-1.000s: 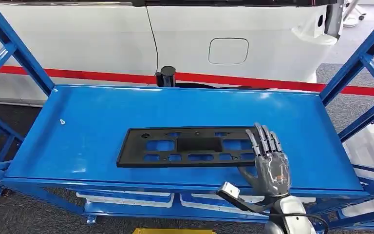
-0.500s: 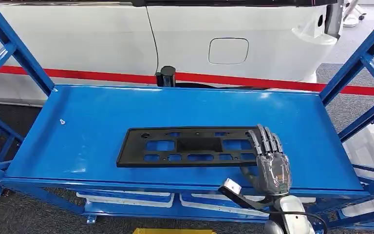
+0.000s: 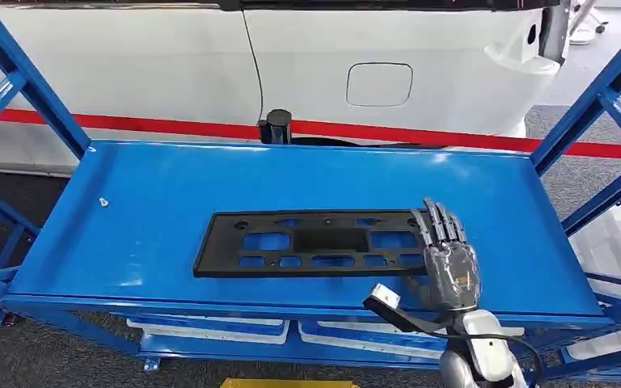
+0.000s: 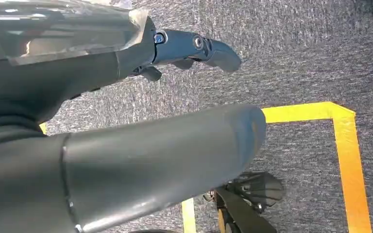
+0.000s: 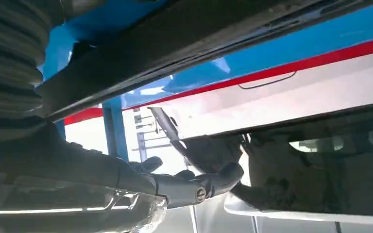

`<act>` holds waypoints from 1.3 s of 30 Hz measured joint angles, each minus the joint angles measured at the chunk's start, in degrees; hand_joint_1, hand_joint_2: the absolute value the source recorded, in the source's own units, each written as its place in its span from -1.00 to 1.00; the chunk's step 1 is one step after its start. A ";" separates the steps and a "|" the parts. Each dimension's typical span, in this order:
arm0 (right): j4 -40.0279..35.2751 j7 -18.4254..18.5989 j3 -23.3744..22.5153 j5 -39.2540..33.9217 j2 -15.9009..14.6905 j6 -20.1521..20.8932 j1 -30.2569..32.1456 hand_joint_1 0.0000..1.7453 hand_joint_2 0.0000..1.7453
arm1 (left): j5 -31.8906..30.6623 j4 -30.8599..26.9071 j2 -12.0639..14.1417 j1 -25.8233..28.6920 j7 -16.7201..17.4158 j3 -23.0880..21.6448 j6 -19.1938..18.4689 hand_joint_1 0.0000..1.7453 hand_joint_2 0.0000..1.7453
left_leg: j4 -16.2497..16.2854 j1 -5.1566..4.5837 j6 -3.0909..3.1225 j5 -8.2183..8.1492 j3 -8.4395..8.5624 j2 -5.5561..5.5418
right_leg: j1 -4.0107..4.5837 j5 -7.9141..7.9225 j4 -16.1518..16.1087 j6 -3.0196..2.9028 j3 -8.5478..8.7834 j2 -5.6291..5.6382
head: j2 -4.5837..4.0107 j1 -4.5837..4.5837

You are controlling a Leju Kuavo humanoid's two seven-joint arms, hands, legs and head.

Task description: Take the parts from the cabinet and place them on the table.

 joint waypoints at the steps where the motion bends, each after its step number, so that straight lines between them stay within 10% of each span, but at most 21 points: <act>1: 0.27 -0.05 0.13 0.09 -0.02 0.07 -0.27 -1.00 1.00 | -0.02 0.00 -0.02 -0.02 0.00 0.05 0.02 -1.00 -1.00 | 0.00 0.00 0.00 0.00 0.00 0.00 | 0.00 0.00 0.00 0.00 0.00 0.00 | 0.00 0.00; 17: 2.91 -0.20 1.53 0.44 -0.72 0.55 -2.09 -0.84 1.00 | -0.57 0.00 -0.15 -0.15 -0.07 0.46 -0.09 -1.00 -1.00 | 0.00 0.00 0.00 0.00 -0.01 0.00 | 0.00 0.00 0.00 0.00 0.00 0.00 | 0.00 0.00; 18: 2.95 -0.20 1.60 0.44 -0.77 0.57 -2.11 -0.08 1.00 | -0.57 0.00 -0.15 -0.15 -0.07 0.46 -0.09 -1.00 -1.00 | 0.00 0.00 0.00 0.00 -0.01 0.00 | 0.00 0.00 0.00 0.00 0.00 0.00 | 0.00 0.00; 20: 3.04 -0.20 1.73 0.44 -0.85 0.55 -2.17 -0.08 1.00 | -0.57 0.00 -0.15 -0.17 -0.07 0.46 -0.09 -1.00 -1.00 | 0.00 0.00 0.00 0.00 -0.01 0.00 | 0.00 0.00 0.00 0.00 0.00 0.00 | 0.00 0.00; 21: 3.09 -0.22 1.79 0.44 -0.92 0.57 -2.18 0.68 1.00 | -0.57 0.00 -0.15 -0.17 -0.07 0.46 -0.09 -1.00 -1.00 | 0.00 0.00 0.00 0.00 -0.01 0.00 | 0.00 0.00 0.00 0.00 -0.01 0.00 | 0.00 0.00; 22: 3.13 -0.22 1.86 0.44 -0.94 0.57 -2.18 0.90 1.00 | -0.57 0.00 -0.15 -0.17 -0.07 0.46 -0.09 -1.00 -1.00 | 0.00 0.00 0.00 0.00 -0.01 0.00 | 0.00 0.00 0.00 0.00 -0.01 0.00 | 0.00 0.00; 39: 3.37 0.61 2.19 1.99 -1.51 -0.02 -2.92 0.98 1.00 | -1.44 0.02 -0.15 -0.20 -2.10 0.48 -0.66 -1.00 -1.00 | 0.00 0.00 0.00 0.00 0.01 0.00 | 0.00 0.00 0.00 0.00 0.00 0.00 | 0.00 0.00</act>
